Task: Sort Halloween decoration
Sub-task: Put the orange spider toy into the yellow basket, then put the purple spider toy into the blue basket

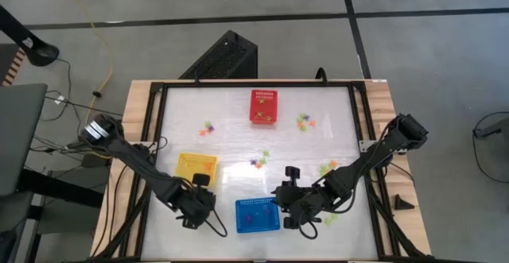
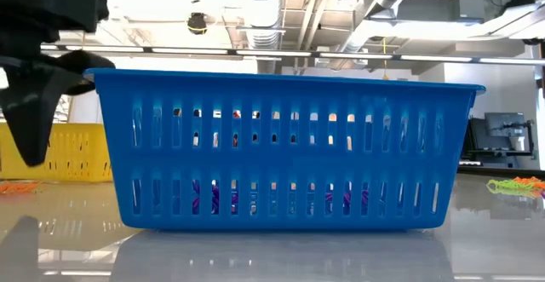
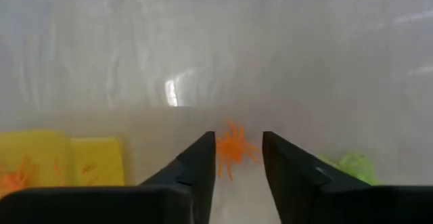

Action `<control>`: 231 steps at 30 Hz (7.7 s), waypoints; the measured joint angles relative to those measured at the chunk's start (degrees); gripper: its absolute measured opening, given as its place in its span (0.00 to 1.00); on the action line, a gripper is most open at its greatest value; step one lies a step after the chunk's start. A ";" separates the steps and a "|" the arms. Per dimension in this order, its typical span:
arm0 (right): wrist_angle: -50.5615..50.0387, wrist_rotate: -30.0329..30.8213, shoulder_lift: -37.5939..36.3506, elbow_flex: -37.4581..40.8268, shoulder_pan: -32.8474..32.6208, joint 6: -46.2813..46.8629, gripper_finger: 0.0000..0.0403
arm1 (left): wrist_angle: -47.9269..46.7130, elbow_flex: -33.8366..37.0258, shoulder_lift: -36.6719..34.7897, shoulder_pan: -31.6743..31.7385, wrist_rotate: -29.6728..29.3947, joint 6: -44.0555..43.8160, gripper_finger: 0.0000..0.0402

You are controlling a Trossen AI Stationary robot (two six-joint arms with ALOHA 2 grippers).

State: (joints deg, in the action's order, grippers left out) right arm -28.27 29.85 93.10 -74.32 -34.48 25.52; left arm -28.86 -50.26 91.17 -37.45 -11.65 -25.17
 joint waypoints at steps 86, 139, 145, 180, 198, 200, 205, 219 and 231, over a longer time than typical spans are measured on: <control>-0.06 -0.04 0.00 0.02 0.00 0.00 0.35 | -7.37 -3.79 -10.24 1.25 -12.31 3.63 0.00; 0.02 -0.04 0.00 0.02 0.00 0.00 0.35 | -8.86 -3.85 -5.33 -9.22 -3.30 -3.80 0.31; -0.20 -0.04 0.00 0.02 0.15 -0.04 0.35 | 2.72 -3.85 -0.83 -3.30 -13.57 12.73 0.30; -14.37 4.78 0.02 5.16 10.94 -5.92 0.35 | 32.68 -3.89 14.39 39.42 15.21 50.04 0.26; -12.41 4.11 0.02 5.22 11.72 -6.00 0.35 | 29.49 -4.00 16.34 40.37 15.29 50.33 0.03; -12.43 4.11 0.02 5.22 11.69 -6.08 0.35 | 29.31 -3.96 16.12 40.41 14.80 49.91 0.02; -12.54 4.07 0.02 5.22 11.65 -6.08 0.35 | 27.94 -3.90 13.89 40.41 14.43 49.77 0.00; -12.68 4.07 0.01 5.22 11.65 -6.05 0.35 | 28.07 -3.85 2.05 33.91 28.85 45.34 0.00; -11.73 4.07 0.00 5.22 11.65 -6.04 0.35 | 37.66 -3.85 2.67 21.67 31.95 44.10 0.00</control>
State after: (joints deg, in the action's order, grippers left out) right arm -40.00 33.91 93.10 -69.10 -22.83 19.48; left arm 8.80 -54.11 93.84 -15.78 20.31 18.93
